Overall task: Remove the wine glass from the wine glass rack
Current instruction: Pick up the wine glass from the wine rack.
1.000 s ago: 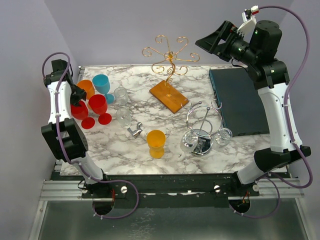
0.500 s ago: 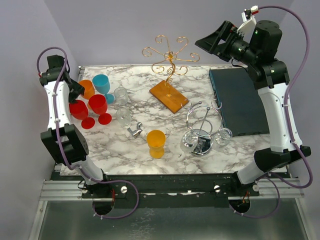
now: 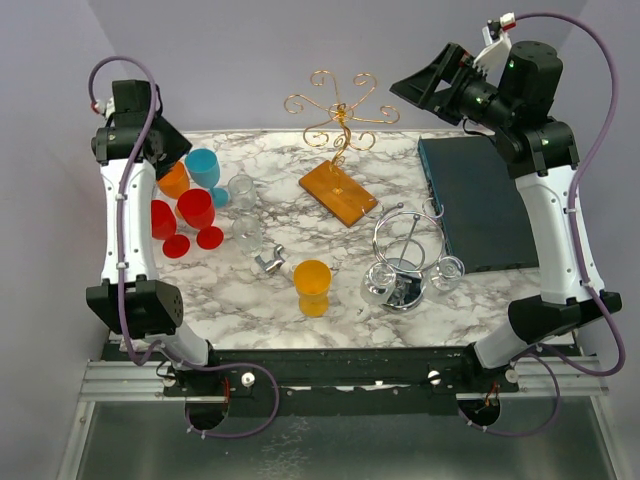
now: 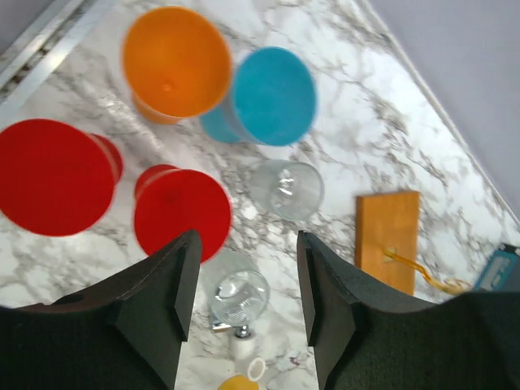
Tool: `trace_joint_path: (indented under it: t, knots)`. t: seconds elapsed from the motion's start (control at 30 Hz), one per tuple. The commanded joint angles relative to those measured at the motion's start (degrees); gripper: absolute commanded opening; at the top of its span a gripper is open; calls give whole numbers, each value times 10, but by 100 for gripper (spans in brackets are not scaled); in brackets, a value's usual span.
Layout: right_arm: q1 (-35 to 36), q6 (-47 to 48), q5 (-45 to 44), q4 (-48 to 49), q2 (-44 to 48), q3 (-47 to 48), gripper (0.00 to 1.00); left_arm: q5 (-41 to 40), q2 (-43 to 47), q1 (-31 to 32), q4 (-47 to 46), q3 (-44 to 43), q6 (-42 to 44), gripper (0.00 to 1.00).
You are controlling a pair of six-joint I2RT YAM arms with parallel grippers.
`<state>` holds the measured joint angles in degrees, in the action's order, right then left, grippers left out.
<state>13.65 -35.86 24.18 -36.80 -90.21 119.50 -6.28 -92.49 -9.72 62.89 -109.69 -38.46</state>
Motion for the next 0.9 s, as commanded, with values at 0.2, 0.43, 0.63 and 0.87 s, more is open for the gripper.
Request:
trace_joint_path:
  t: [0.2, 0.43, 0.63, 0.87]
  knots:
    - [1, 27, -60, -39, 38, -34, 100, 23, 19, 136, -28, -30, -13, 57]
    - [1, 26, -111, -58, 75, -84, 100, 55, 48, 215, -81, 19, -12, 58]
    - [1, 9, -170, -83, 136, -142, 100, 115, 79, 251, -133, 74, 0, 58]
    - [1, -26, -266, -133, 229, -234, 100, 161, 91, 291, -163, 92, 24, 59]
